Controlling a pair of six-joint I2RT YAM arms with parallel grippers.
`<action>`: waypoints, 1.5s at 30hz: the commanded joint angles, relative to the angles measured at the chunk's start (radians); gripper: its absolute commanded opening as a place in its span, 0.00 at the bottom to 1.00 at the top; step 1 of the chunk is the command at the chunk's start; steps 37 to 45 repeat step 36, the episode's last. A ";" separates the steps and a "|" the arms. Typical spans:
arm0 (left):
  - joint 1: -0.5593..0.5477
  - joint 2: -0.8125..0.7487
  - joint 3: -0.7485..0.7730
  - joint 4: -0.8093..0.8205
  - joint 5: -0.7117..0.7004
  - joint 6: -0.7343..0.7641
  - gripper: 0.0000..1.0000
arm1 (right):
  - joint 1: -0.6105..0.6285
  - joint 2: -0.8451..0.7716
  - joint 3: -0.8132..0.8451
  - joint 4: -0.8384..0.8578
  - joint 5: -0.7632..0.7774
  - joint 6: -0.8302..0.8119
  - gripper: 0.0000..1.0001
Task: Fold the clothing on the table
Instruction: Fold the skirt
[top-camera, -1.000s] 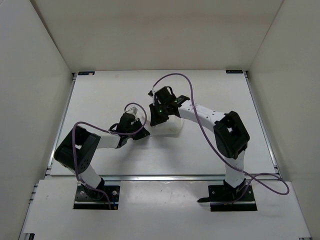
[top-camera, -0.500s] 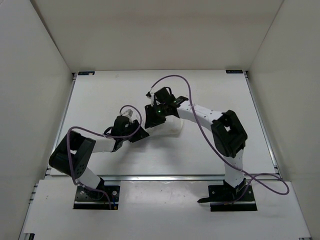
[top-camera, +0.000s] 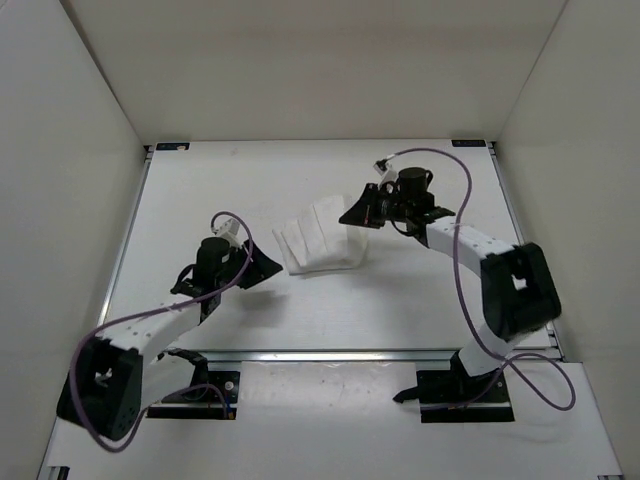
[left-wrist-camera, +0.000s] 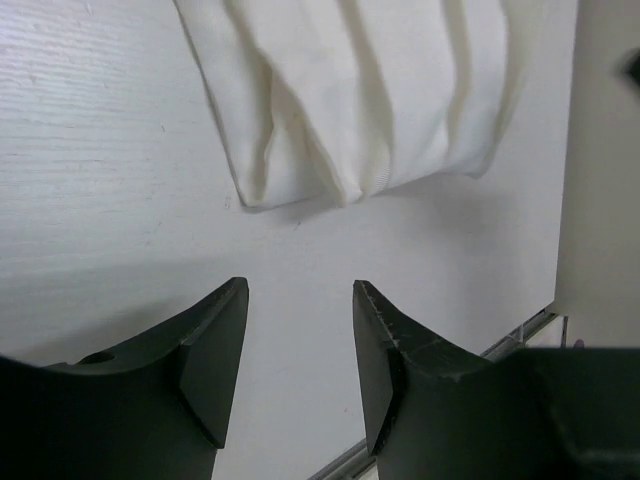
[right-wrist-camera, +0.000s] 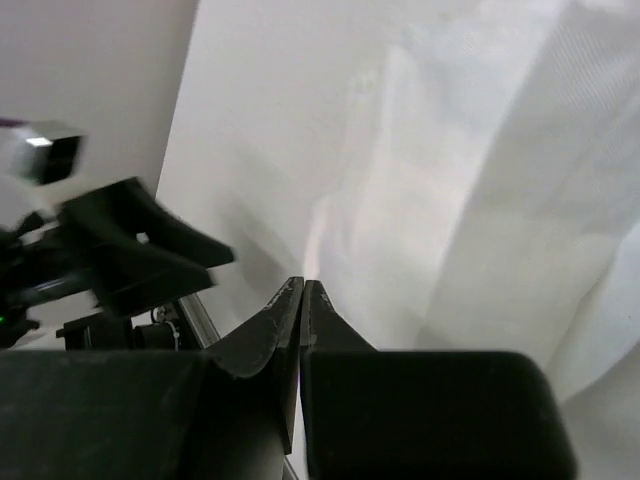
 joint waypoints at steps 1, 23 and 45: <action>0.035 -0.140 0.024 -0.177 0.017 0.032 0.57 | 0.006 0.166 -0.025 0.263 -0.134 0.159 0.00; 0.121 -0.184 0.308 -0.662 0.112 0.372 0.99 | 0.094 -0.219 0.069 -0.330 0.254 -0.175 0.09; 0.131 -0.052 0.455 -0.968 -0.190 0.581 0.98 | -0.001 -0.430 -0.192 -0.874 0.677 -0.517 0.24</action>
